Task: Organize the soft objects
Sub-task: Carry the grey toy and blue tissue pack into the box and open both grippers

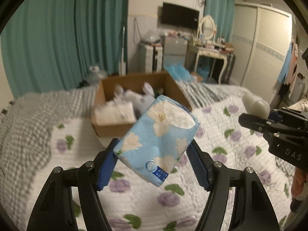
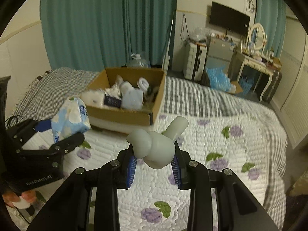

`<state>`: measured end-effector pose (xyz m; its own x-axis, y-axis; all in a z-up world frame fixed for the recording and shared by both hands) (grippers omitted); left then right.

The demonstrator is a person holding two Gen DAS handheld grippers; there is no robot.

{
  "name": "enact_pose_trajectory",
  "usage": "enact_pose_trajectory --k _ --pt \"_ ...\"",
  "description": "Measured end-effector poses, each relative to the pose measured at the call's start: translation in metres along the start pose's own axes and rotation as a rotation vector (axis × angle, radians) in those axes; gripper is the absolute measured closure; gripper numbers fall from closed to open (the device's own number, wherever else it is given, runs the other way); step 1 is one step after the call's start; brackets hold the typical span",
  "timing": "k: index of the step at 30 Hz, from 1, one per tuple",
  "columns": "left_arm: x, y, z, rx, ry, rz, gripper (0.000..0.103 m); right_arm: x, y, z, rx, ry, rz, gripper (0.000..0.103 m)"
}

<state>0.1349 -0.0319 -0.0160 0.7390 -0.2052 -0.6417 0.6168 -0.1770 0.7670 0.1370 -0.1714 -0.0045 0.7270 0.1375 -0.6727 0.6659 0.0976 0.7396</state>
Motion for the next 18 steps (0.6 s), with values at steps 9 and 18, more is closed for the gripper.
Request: enact_pose_trajectory --k 9,18 --pt "-0.020 0.039 -0.038 0.003 0.063 0.090 0.034 0.002 0.055 -0.037 -0.062 0.046 0.066 0.071" --pt "0.030 0.075 -0.082 0.015 0.112 0.089 0.034 0.065 0.108 -0.054 -0.070 0.086 0.075 0.071"
Point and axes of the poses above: each gripper's, at about its wrist camera, not at the fingertips, and x roughly the way its jaws point, z to its right, y to its top, the point moved 2 cm from there along x, roughly the way its jaws point, and after that the axes turned 6 degrees about x, right-handed, at the moved point
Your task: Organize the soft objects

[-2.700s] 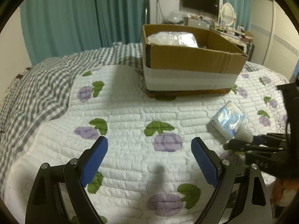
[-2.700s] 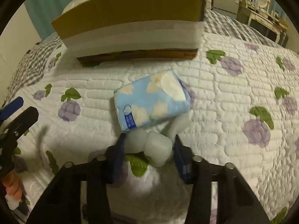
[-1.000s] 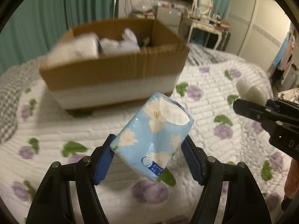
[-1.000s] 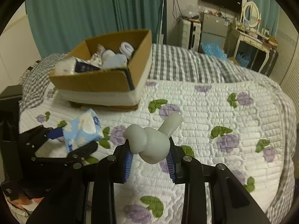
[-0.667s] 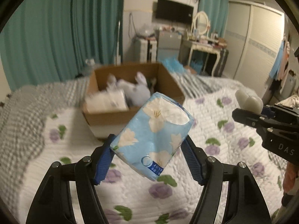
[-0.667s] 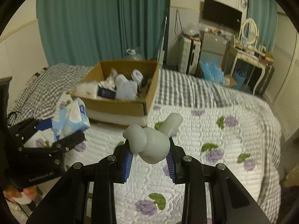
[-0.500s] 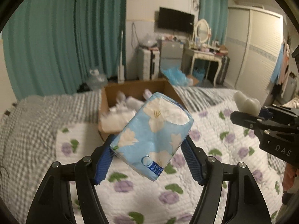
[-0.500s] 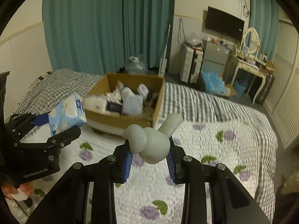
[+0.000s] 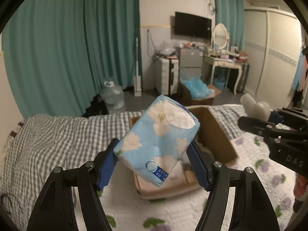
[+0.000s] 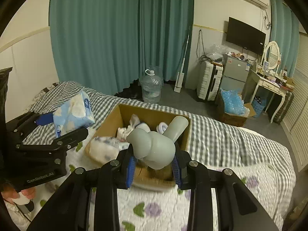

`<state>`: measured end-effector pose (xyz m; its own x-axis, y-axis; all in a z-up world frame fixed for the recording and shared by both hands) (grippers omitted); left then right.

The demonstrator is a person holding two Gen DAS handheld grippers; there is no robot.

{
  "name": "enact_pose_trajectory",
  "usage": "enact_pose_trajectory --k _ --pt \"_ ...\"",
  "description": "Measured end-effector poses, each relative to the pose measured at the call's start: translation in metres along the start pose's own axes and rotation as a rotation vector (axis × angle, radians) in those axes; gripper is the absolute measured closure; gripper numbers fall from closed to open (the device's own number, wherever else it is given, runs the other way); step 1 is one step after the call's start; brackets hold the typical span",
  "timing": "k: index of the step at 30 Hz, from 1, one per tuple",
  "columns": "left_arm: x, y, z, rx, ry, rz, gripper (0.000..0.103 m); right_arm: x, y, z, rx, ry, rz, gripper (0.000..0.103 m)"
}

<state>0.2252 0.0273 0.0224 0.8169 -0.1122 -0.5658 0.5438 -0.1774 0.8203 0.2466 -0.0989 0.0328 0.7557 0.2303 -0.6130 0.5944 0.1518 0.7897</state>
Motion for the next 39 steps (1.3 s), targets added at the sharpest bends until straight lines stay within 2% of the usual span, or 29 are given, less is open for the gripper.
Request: enact_pose_trajectory --k 6,10,15,18,20,21,22,24,25,31,36,39 --pt "0.068 0.005 -0.011 0.022 0.030 -0.060 0.034 0.059 0.013 0.011 0.007 0.004 -0.017 0.071" --pt "0.100 0.006 -0.008 0.085 0.057 -0.079 0.034 0.098 0.016 0.020 0.013 0.007 -0.044 0.071" --pt "0.126 0.004 -0.005 0.078 0.001 -0.104 0.033 0.132 0.018 0.026 0.018 0.015 -0.069 0.069" --pt "0.133 0.009 -0.001 0.083 -0.028 -0.099 0.032 0.145 0.021 0.034 0.062 0.034 -0.071 0.068" --pt "0.135 0.015 0.002 0.090 -0.043 -0.092 0.031 0.150 0.025 0.038 0.088 0.050 -0.074 0.064" --pt "0.136 0.016 0.000 0.087 -0.051 -0.083 0.031 0.151 0.026 0.039 0.094 0.053 -0.073 0.057" --pt "0.135 0.017 0.000 0.083 -0.060 -0.076 0.030 0.151 0.027 0.041 0.101 0.054 -0.065 0.040" --pt "0.133 0.019 0.003 0.083 -0.071 -0.073 0.026 0.144 0.028 0.044 0.122 0.037 -0.034 0.024" --pt "0.134 0.022 0.004 0.088 -0.074 -0.075 0.026 0.136 0.029 0.047 0.141 0.023 0.004 0.024" --pt "0.106 0.025 0.014 0.141 -0.033 -0.041 0.026 0.082 0.039 0.052 0.150 -0.034 0.067 0.018" --pt "0.041 0.050 0.018 0.131 -0.017 0.038 0.026 0.007 0.055 0.047 0.129 -0.072 0.125 0.017" --pt "-0.017 0.070 0.021 0.131 0.002 0.135 0.026 -0.059 0.067 0.038 0.106 -0.095 0.191 0.016"
Point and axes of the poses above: each gripper's, at about its wrist camera, not at the fingertips, and x roughly the way its jaws point, z to its right, y to its top, the point moved 2 cm from there along x, roughly the way its jaws point, and after that the axes turned 6 degrees about x, right-handed, at the moved point
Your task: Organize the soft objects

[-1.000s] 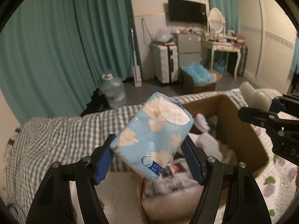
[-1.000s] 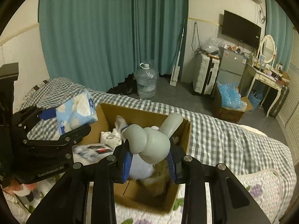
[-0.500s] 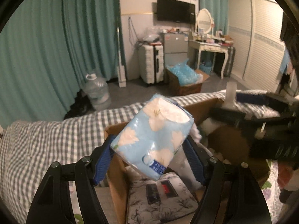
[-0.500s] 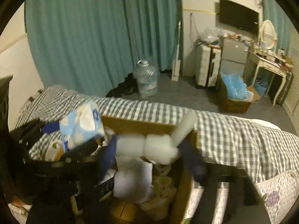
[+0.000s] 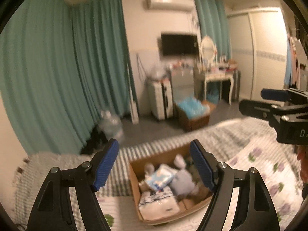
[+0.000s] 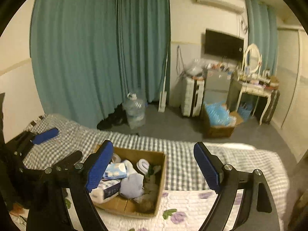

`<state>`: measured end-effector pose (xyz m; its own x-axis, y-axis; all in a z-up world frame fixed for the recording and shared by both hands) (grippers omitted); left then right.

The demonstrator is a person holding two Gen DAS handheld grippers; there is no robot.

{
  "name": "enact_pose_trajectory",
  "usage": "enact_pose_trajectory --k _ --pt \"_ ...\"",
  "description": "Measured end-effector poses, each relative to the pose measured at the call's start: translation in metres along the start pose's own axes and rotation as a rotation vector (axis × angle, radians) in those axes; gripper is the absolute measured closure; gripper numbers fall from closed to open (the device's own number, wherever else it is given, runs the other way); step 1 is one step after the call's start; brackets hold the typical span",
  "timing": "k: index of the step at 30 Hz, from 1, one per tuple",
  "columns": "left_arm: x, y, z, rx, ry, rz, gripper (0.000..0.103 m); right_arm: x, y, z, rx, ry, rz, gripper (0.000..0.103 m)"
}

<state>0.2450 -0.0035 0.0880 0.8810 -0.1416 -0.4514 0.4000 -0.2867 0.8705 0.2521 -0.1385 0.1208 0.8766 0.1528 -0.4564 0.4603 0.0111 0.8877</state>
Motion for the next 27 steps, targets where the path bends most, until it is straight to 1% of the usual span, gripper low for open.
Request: enact_pose_trajectory --k 1,2,3,5,6,7,9,10,13,14,17,21,24,25,27 --pt "-0.015 0.006 0.000 0.002 0.009 0.028 0.026 -0.019 0.004 -0.001 -0.005 -0.002 0.024 0.010" --pt "-0.036 0.012 0.000 0.007 0.017 0.064 0.026 -0.043 0.008 -0.003 -0.008 -0.004 0.057 0.008" --pt "-0.054 0.017 0.001 0.010 0.026 0.094 0.025 -0.057 0.011 -0.005 -0.010 -0.006 0.074 0.007" --pt "-0.091 0.025 0.002 0.015 0.045 0.150 0.012 -0.102 0.017 -0.012 -0.018 -0.010 0.129 0.006" --pt "-0.111 0.027 0.001 0.014 0.059 0.185 0.004 -0.115 0.019 -0.014 -0.022 -0.011 0.145 0.004" --pt "-0.129 0.029 0.000 0.009 0.078 0.218 0.003 -0.135 0.020 -0.017 -0.028 -0.013 0.174 0.002" --pt "-0.167 0.030 -0.003 -0.007 0.111 0.293 0.003 -0.170 0.020 -0.026 -0.050 0.008 0.222 0.001" --pt "-0.182 0.030 -0.004 -0.013 0.121 0.325 0.003 -0.181 0.021 -0.028 -0.061 0.017 0.234 0.001" --pt "-0.222 0.024 -0.012 -0.035 0.151 0.384 0.003 -0.212 0.017 -0.039 -0.085 0.015 0.271 0.001" --pt "-0.230 0.022 -0.013 -0.045 0.162 0.396 0.003 -0.221 0.015 -0.043 -0.093 0.017 0.285 0.001" --pt "-0.247 0.011 -0.020 -0.087 0.193 0.427 0.003 -0.235 0.007 -0.052 -0.122 0.015 0.308 0.001" --pt "-0.251 -0.009 -0.022 -0.121 0.180 0.430 0.003 -0.239 -0.014 -0.063 -0.145 -0.010 0.354 0.001" --pt "-0.241 -0.029 -0.022 -0.126 0.191 0.423 0.003 -0.224 -0.035 -0.064 -0.136 -0.047 0.350 0.000" --pt "-0.239 -0.034 -0.020 -0.127 0.202 0.421 0.003 -0.214 -0.044 -0.063 -0.131 -0.048 0.343 0.000" --pt "-0.227 -0.050 -0.016 -0.110 0.248 0.427 0.003 -0.189 -0.061 -0.059 -0.105 -0.022 0.326 0.000"
Point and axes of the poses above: each gripper's, at about its wrist camera, not at the fingertips, and x roughly the way its jaws point, z to its right, y to its top, the point moved 2 cm from there along x, roughly the way its jaws point, and after that the axes turned 6 degrees about x, right-handed, at the moved point
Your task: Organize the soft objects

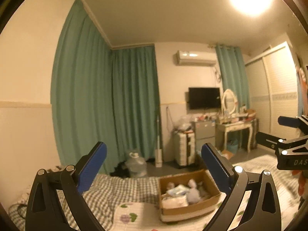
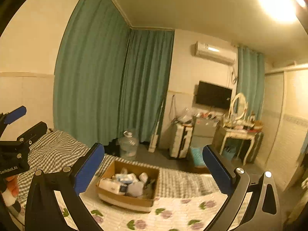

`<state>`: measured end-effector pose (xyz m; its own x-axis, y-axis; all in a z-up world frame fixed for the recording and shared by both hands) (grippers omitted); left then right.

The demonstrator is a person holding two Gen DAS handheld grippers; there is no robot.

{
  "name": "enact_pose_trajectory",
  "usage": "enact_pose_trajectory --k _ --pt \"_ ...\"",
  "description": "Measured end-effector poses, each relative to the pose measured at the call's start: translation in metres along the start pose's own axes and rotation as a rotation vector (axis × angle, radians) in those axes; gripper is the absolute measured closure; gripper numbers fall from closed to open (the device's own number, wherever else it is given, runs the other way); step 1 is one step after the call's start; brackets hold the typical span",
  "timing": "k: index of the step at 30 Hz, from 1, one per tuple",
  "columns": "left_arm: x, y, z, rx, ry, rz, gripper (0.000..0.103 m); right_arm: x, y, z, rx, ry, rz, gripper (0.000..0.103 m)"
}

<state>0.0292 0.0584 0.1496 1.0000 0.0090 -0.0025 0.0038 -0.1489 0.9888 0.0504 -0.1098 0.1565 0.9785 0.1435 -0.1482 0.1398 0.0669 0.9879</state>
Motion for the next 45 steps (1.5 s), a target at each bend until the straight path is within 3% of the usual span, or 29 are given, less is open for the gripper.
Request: enact_pose_trajectory --k 3,7,11,15,45 --pt "0.012 -0.029 0.010 0.029 0.024 -0.027 0.003 0.021 -0.033 0.006 0.066 0.013 -0.021 0.000" --pt "0.029 -0.079 0.019 -0.004 -0.009 -0.087 0.003 0.045 -0.086 0.019 0.171 -0.002 -0.037 0.000" --pt "0.039 -0.123 0.026 -0.011 -0.007 -0.144 0.003 0.061 -0.123 0.018 0.134 -0.024 -0.054 0.000" --pt "0.045 -0.138 0.031 -0.013 -0.030 -0.204 0.003 0.084 -0.149 0.017 0.139 0.006 -0.135 0.000" --pt "0.050 -0.148 0.032 -0.018 -0.036 -0.268 0.003 0.085 -0.157 0.016 0.138 0.001 -0.185 0.000"
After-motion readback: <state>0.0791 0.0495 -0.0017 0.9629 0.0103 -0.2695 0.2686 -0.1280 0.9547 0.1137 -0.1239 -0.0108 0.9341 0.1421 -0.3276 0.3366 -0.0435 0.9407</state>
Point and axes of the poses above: each gripper's, at about its wrist camera, not at the fingertips, and x roughly the way its jaws point, z to its right, y to its top, the point moved 2 cm from there along x, roughly the way its jaws point, and after that the axes turned 6 degrees about x, right-handed, at the moved point
